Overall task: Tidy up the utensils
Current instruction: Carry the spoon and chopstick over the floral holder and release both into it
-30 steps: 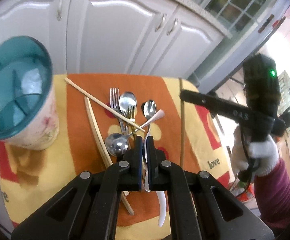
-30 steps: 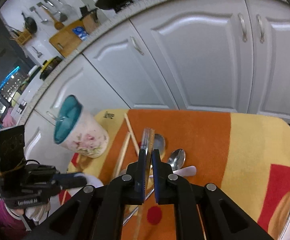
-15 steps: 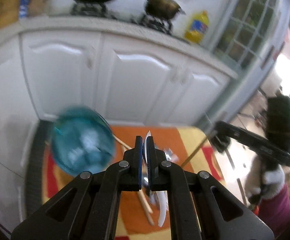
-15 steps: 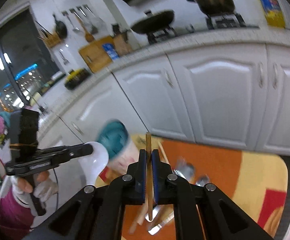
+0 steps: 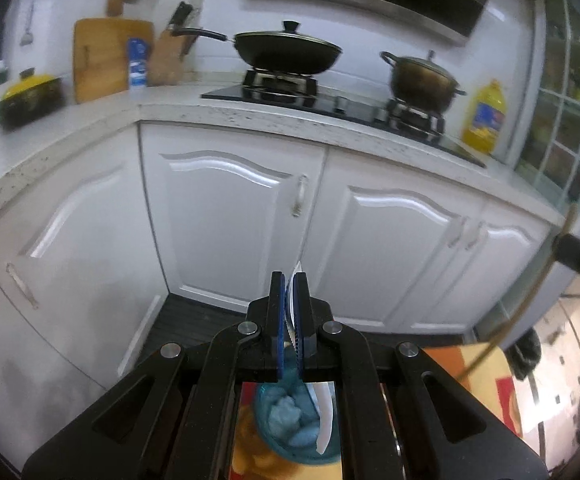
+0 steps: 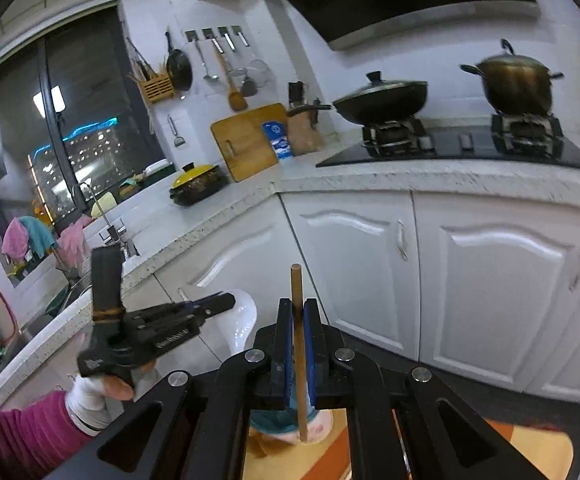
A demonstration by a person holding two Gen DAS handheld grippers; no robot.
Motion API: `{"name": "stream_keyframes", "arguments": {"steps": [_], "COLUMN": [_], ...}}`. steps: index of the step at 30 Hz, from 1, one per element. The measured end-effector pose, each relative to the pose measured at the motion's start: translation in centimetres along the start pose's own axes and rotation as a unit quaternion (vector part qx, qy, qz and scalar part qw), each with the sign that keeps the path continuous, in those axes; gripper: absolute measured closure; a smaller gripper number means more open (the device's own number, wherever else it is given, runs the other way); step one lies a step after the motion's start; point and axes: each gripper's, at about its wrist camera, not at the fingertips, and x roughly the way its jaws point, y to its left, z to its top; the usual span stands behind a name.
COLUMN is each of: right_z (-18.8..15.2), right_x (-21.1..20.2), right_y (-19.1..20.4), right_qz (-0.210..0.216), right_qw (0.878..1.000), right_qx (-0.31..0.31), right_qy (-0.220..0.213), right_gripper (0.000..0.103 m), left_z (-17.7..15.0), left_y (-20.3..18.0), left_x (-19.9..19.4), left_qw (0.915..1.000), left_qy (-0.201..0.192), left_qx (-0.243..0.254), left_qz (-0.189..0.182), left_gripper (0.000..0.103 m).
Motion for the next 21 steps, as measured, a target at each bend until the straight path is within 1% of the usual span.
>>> {"name": "stream_keyframes", "arguments": {"steps": [5, 10, 12, 15, 16, 18, 21], "right_z": [1.6, 1.3, 0.9, -0.4, -0.9, -2.3, -4.1], "right_x": [1.8, 4.1, 5.1, 7.1, 7.7, 9.5, 11.6], "right_y": [0.2, -0.4, -0.6, -1.1, -1.3, -1.9, -3.0], "right_qz": [0.004, 0.000, -0.007, -0.010, -0.014, -0.017, -0.020], "right_qw": [1.000, 1.000, 1.000, 0.999, 0.999, 0.998, 0.995], "right_qx": [-0.011, -0.008, -0.009, -0.001, -0.001, 0.008, 0.025], "right_qy": [0.000, 0.010, 0.013, 0.031, 0.038, 0.060, 0.090], "right_gripper": [0.098, 0.098, 0.098, 0.098, 0.098, 0.098, 0.098], "left_z": [-0.5, -2.2, -3.1, -4.4, -4.8, -5.1, -5.2], "left_y": [0.0, -0.2, -0.2, -0.3, -0.3, -0.5, -0.6], "left_x": [1.5, 3.0, 3.7, 4.8, 4.9, 4.9, 4.6], "left_qw": [0.9995, 0.9975, 0.9971, 0.9970, 0.9967, 0.9963, 0.9970], "left_qy": [-0.009, -0.022, -0.020, -0.009, -0.012, -0.014, -0.005], "left_qx": [0.017, 0.034, 0.035, 0.037, 0.039, 0.043, 0.043], "left_qz": [0.025, 0.059, 0.064, 0.068, 0.070, 0.073, 0.065], "left_gripper": [0.101, 0.101, 0.101, 0.100, 0.100, 0.100, 0.100]}}
